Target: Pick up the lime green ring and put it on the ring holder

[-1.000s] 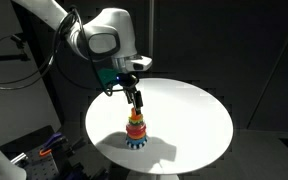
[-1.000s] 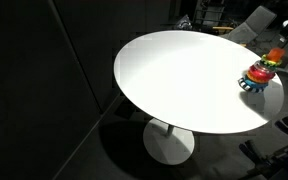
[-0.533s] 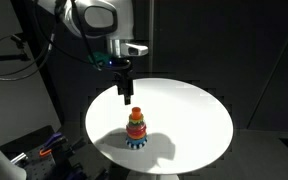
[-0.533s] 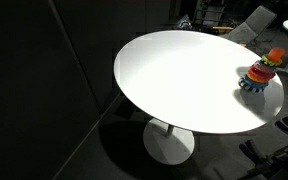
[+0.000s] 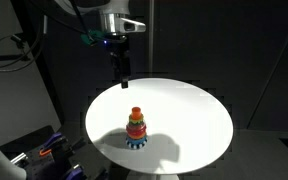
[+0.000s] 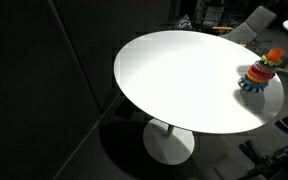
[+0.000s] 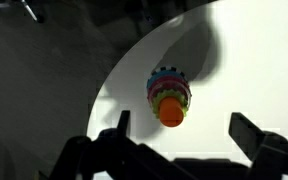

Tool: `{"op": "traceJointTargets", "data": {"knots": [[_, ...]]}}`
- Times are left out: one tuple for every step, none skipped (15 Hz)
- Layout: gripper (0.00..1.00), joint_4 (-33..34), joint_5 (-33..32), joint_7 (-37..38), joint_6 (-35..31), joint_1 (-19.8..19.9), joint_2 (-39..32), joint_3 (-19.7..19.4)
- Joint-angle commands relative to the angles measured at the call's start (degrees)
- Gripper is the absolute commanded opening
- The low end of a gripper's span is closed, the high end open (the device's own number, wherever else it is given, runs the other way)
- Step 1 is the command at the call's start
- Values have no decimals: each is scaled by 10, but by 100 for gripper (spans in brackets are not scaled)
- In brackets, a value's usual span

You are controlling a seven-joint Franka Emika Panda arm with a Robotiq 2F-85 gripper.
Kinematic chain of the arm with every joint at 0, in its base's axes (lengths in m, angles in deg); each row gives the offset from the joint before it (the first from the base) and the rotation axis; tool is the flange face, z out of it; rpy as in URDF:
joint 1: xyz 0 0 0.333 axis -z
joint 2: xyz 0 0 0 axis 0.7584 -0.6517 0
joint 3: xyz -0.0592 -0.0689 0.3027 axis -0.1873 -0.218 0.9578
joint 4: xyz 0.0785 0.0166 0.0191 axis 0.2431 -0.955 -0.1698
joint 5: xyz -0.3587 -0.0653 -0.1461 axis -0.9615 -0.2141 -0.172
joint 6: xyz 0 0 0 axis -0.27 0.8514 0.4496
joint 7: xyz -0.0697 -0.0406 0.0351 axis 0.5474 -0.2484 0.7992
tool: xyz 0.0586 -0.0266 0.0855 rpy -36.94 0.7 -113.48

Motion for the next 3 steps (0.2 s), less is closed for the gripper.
{"op": "traceJointTargets", "data": {"knots": [[100, 3, 1, -2, 1, 2, 2, 2], [100, 4, 1, -2, 1, 2, 3, 2], [100, 5, 1, -2, 1, 2, 3, 2]]}}
